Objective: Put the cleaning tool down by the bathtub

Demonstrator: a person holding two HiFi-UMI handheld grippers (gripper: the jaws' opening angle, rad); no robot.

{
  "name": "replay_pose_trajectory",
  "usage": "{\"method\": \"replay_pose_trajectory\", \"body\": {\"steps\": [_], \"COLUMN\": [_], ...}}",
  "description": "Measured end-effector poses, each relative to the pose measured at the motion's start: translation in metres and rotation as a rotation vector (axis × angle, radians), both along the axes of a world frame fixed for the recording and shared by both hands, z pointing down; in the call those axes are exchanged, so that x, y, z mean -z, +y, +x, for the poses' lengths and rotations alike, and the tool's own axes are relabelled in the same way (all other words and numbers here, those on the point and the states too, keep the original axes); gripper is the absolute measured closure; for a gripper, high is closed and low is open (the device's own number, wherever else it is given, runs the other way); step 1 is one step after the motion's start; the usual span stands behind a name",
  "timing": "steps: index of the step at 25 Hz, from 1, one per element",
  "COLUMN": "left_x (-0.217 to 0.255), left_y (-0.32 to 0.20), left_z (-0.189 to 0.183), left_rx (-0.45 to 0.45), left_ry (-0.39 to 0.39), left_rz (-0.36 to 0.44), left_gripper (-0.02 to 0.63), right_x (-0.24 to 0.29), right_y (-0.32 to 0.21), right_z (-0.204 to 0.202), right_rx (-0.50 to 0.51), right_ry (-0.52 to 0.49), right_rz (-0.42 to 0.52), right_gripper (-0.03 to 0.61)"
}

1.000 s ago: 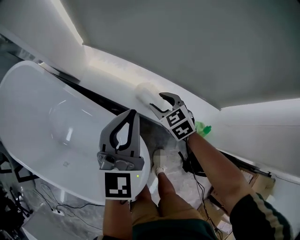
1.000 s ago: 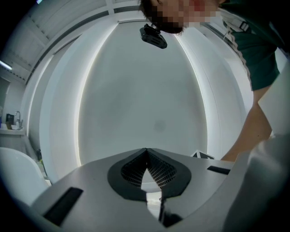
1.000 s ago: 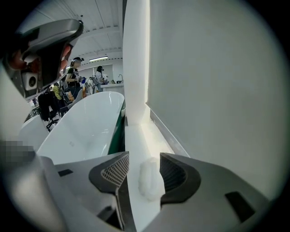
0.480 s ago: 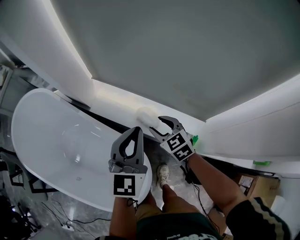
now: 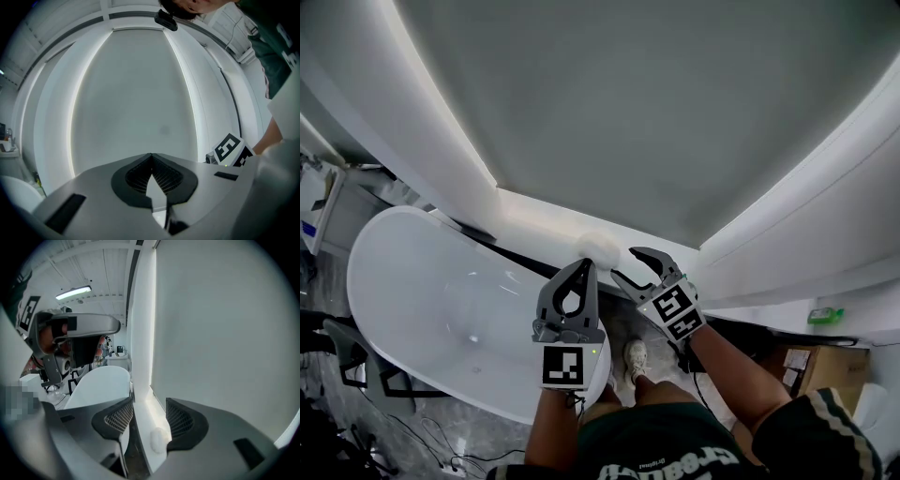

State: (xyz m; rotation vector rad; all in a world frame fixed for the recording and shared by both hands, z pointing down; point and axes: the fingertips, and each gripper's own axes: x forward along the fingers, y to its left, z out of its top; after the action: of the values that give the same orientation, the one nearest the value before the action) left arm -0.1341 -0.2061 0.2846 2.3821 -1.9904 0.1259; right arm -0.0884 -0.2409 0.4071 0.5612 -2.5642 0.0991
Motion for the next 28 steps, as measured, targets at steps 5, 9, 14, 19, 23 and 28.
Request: {"method": "replay_pose_trajectory", "body": {"steps": [5,9,14,19,23,28], "left_x": [0.031,0.048,0.067,0.086,0.094,0.099], "left_y": [0.004,0.007,0.013,0.016,0.024,0.031], "left_z": [0.007,0.013,0.014,0.013,0.012,0.007], "left_rx": [-0.027,-0.050,-0.067,-0.066,-0.064,-0.070], "left_ry": [-0.036,-0.059,-0.068,-0.087,-0.063,-0.079], "left_rz": [0.032,0.043,0.052,0.085,0.091,0.094], "left_gripper": [0.604,0.604,0.604,0.604,0.604,0.604], "right_x": [0.055,0.093,0.137,0.172,0.188,0.202], "right_y": [0.012,0.018,0.026,0.038,0.046,0.058], "right_z": [0.013,0.016,0.015,0.015,0.020,0.021], "right_rx": [-0.016,-0.014,-0.011,0.035,0.069,0.114], "right_ry": [-0.072,-0.135,-0.212,-0.262,-0.302,-0.349], "right_rz": [0.043,0.075,0.132,0.213,0.251,0.279], "right_gripper": [0.353,0.354,0.354,0.354,0.354,0.354]}}
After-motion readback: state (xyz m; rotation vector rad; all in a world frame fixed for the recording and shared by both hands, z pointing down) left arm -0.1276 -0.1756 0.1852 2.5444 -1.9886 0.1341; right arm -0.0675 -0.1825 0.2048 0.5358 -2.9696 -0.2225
